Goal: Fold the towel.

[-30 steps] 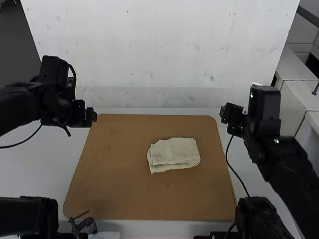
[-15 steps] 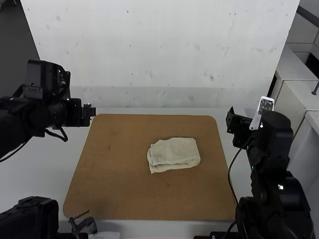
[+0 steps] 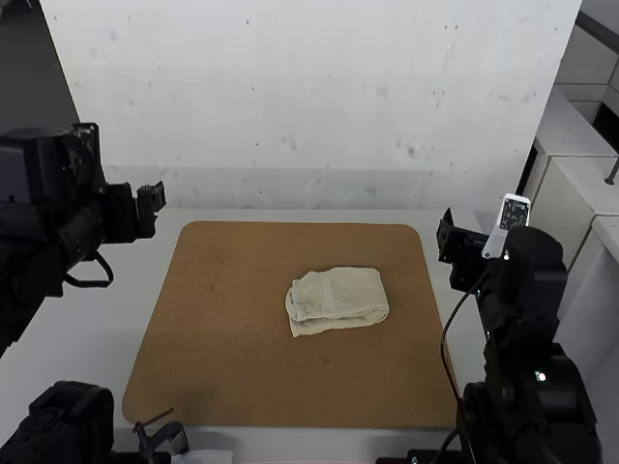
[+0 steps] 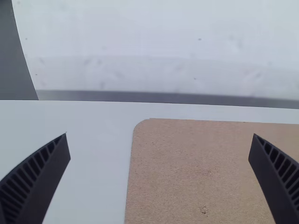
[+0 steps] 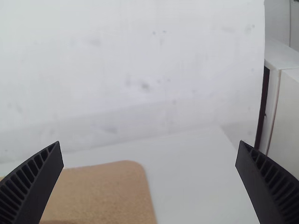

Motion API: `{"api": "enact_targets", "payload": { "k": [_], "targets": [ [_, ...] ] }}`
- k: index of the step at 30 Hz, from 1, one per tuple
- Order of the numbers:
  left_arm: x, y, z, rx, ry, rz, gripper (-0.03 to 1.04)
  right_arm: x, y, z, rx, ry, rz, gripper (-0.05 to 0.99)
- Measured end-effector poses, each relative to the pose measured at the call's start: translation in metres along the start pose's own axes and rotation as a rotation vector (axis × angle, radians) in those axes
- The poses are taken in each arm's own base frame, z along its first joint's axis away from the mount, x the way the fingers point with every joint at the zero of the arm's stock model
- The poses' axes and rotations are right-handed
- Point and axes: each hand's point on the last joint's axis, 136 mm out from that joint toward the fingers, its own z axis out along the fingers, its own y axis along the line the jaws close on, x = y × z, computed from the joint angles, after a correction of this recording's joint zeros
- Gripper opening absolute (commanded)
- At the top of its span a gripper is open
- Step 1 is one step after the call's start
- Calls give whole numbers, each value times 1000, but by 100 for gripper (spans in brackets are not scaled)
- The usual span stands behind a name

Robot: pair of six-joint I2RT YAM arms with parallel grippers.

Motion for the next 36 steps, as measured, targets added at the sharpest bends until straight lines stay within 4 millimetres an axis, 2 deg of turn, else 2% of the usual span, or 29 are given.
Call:
{"api": "enact_targets", "payload": {
  "k": [3, 11, 16, 22, 26, 32, 36],
  "targets": [
    [0, 7, -4, -35, -20, -4, 99, -4, 1, 1, -2, -22, 3, 96],
    [-18, 36, -44, -141, -227, -59, 99, -2, 2, 5, -9, -43, 6, 96],
    [-18, 58, -50, -242, -240, -84, 99, 0, 2, 5, -12, -43, 6, 96],
    [-18, 58, -56, -241, -291, -91, 99, -1, 3, 5, -17, -45, 6, 96],
    [1, 53, -45, -216, -283, -46, 99, 1, 4, 6, -21, -45, 6, 96],
    [20, 49, -14, -207, -325, 43, 99, 13, 3, 11, -24, -38, 5, 96],
    [54, 42, 7, -165, -254, 91, 99, 13, 4, 11, -24, -41, 6, 96]
  ]
}}
